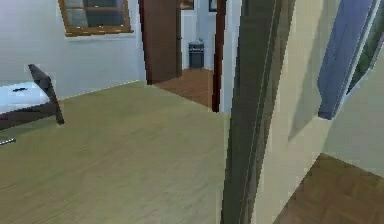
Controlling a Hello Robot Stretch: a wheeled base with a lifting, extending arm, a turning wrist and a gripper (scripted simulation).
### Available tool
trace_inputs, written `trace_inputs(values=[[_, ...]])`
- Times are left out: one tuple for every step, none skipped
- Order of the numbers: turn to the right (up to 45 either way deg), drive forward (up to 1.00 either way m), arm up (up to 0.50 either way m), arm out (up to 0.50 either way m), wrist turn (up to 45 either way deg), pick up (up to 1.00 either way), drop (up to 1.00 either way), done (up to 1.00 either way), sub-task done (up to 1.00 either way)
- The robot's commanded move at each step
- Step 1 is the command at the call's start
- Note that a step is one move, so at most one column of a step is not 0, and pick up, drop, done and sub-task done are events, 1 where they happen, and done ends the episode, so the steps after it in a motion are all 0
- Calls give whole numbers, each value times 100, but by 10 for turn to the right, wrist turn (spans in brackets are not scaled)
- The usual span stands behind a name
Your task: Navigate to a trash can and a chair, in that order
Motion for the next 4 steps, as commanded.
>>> trace_inputs(values=[[-150, 0, 0, 0, 0, 0, 0, 0, 0], [0, 55, 0, 0, 0, 0, 0, 0, 0], [-300, 0, 0, 0, 0, 0, 0, 0, 0], [0, 30, 0, 0, 0, 0, 0, 0, 0]])
